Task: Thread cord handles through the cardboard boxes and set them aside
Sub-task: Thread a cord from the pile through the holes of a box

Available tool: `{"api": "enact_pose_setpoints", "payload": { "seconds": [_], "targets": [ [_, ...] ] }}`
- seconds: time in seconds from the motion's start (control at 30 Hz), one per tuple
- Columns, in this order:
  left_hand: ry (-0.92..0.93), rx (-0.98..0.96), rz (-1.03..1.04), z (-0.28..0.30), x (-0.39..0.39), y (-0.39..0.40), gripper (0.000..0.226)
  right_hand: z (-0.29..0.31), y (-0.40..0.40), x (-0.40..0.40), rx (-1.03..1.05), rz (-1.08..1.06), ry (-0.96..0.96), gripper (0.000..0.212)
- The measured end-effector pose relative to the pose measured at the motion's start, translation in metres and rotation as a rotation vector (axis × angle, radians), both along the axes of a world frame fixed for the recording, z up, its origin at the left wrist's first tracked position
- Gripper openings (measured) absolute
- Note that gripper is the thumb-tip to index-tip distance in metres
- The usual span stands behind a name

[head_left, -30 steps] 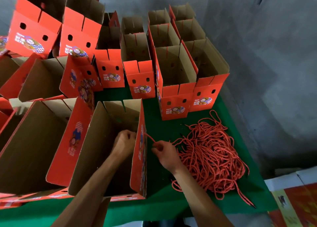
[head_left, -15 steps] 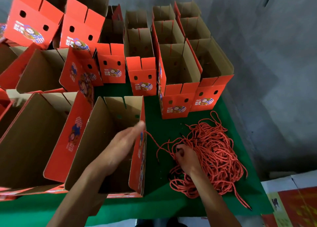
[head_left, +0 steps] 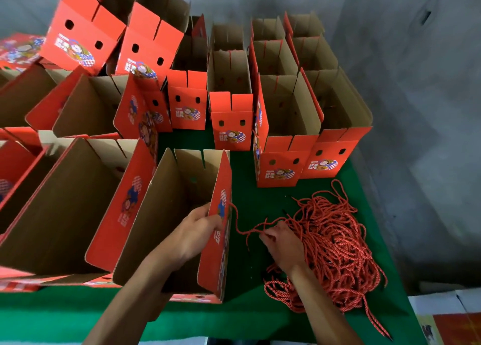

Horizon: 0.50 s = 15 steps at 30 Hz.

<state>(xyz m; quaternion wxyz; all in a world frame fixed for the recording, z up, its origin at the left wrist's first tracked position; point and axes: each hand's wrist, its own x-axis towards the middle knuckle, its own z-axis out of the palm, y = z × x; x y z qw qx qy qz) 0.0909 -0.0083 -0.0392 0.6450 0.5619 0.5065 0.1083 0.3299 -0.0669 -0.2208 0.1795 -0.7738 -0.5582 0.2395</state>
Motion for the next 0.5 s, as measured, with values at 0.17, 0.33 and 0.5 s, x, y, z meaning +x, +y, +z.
{"api": "enact_pose_setpoints", "payload": {
  "seconds": [0.17,0.33,0.5],
  "targets": [
    [0.01,0.056,0.061,0.007,-0.003,0.003,0.031,0.059,0.013,-0.007,0.158,-0.265,0.995,0.027],
    [0.05,0.059,0.085,0.005,-0.007,0.009,0.009,0.059,0.003,-0.009,0.018,-0.299,1.041,0.025],
    [0.091,0.024,0.076,0.001,-0.01,0.011,0.004,0.028,0.001,-0.015,-0.125,-0.505,0.972,0.027]
  ]
}}
